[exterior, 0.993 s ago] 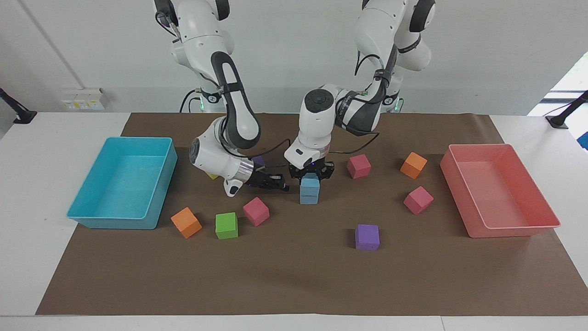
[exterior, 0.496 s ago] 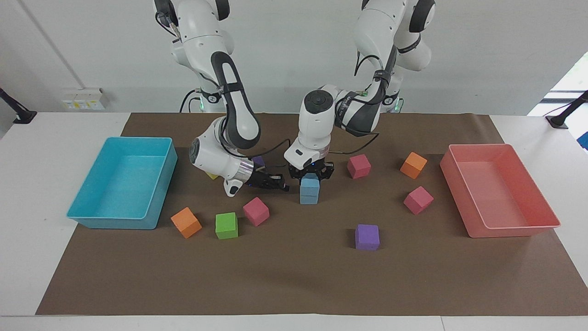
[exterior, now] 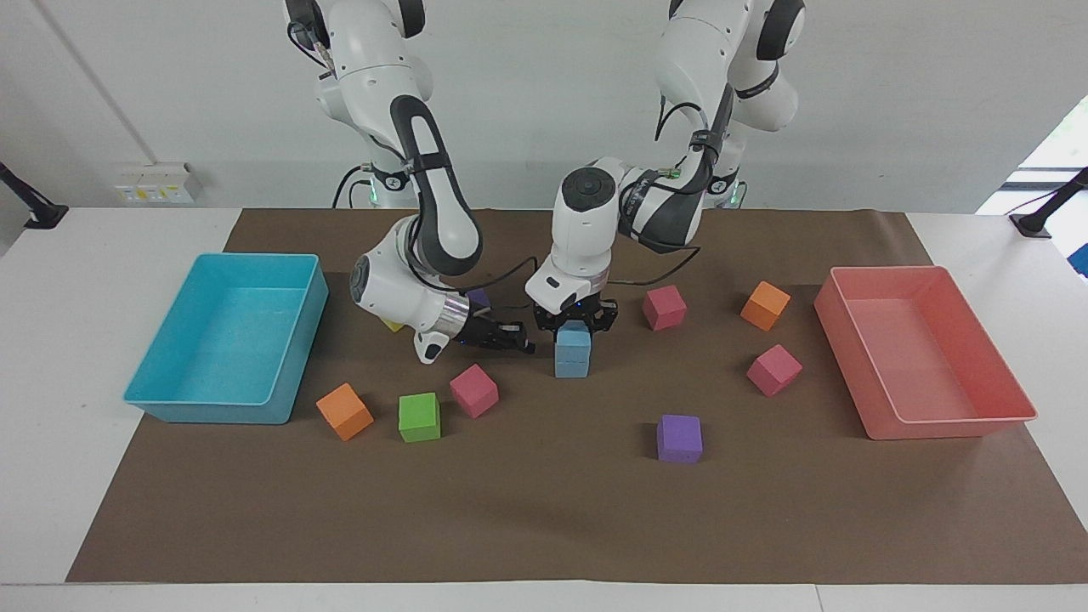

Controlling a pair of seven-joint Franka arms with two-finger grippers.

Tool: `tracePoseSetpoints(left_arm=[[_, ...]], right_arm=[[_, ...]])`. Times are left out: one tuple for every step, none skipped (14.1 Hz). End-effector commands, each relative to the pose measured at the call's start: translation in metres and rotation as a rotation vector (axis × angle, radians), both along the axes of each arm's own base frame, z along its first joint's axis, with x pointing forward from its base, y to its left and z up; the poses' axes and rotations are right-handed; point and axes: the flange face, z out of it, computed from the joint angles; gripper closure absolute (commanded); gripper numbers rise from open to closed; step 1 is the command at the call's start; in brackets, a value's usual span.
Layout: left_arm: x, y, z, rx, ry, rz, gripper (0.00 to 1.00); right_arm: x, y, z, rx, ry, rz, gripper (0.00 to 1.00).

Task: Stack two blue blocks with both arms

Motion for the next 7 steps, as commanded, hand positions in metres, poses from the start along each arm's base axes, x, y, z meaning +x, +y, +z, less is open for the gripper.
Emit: tracePoseSetpoints(left_arm=[[-0.0045, -0.0014, -0.0024, 0.006, 0.014, 0.022, 1.00], [-0.0049, -0.0010, -0.0027, 0.006, 0.014, 0.022, 1.00], [-0.0052, -0.0007, -0.0036, 0.008, 0.017, 0.022, 1.00], [-0.0052, -0.0007, -0.0036, 0.008, 0.017, 0.022, 1.00], [-0.0047, 0.0000, -0.0035, 0.008, 0.016, 0.024, 1.00], [-0.0045, -0.0001, -0.0034, 0.007, 0.015, 0.024, 1.00], [-0.0045, -0.0001, -0.0034, 0.007, 0.015, 0.024, 1.00]], right_arm=[[-0.0027, -0.0017, -0.0009, 0.029, -0.016, -0.002, 1.00], [-0.0027, -0.0017, -0.0009, 0.029, -0.016, -0.002, 1.00], [-0.0027, -0.0017, -0.0009, 0.029, -0.016, -0.002, 1.00], [-0.0024, -0.0025, -0.0009, 0.029, -0.016, -0.003, 1.00], [-0.0027, -0.0017, -0.0009, 0.029, -0.016, -0.002, 1.00], [-0.0027, -0.0017, -0.0009, 0.029, -0.016, -0.002, 1.00], [-0.0027, -0.0017, -0.0009, 0.029, -0.016, -0.002, 1.00]])
